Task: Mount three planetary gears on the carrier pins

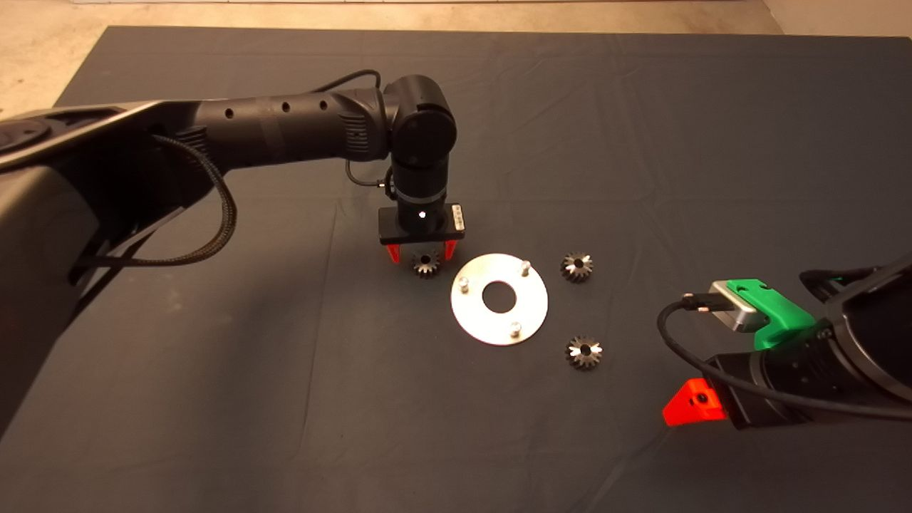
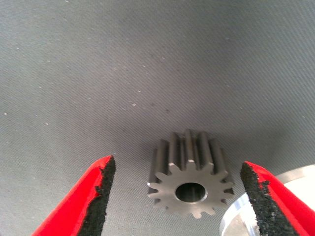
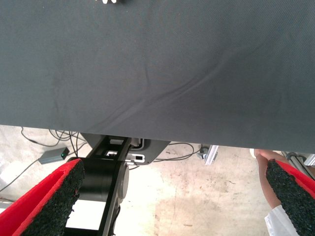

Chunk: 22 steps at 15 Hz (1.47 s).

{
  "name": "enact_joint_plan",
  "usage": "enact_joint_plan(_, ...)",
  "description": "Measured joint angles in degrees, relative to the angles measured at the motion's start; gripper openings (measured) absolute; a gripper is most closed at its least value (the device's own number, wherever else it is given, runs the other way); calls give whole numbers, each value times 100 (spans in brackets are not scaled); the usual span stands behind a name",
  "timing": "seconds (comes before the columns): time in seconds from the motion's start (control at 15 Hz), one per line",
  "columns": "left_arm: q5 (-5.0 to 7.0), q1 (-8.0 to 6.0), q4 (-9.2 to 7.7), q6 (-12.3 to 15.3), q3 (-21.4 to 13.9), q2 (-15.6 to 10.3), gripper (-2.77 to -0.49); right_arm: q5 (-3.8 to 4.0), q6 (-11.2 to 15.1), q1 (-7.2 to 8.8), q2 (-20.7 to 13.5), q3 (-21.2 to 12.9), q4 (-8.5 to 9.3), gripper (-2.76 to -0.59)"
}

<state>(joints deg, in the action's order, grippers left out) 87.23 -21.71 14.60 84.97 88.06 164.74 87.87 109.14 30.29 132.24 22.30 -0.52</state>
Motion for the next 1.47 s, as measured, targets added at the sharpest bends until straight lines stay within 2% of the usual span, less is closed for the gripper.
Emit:
enact_joint_plan(0.27, -2, 5, 0, 0, 0, 2, -162, -2, 0, -17, 38, 0, 1, -61)
enact_joint_plan(0.4, -2, 56, 0, 0, -2, 2, -176, -2, 0, -60, 67, 0, 1, -61)
enact_joint_plan(1.07, -5, 93, 0, 15, -4, 0, -176, 0, 0, -63, 80, 0, 1, -61)
enact_joint_plan(1.27, -10, 93, -1, 137, -4, -13, -176, 0, 0, -61, 78, 0, 1, -61)
enact_joint_plan(1.4, -32, 93, -1, 256, -2, -29, -190, 0, 0, -62, 78, 0, 1, -61)
enact_joint_plan(1.47, -43, 93, -2, 285, -2, -30, -190, 0, 0, -61, 78, 0, 1, -61)
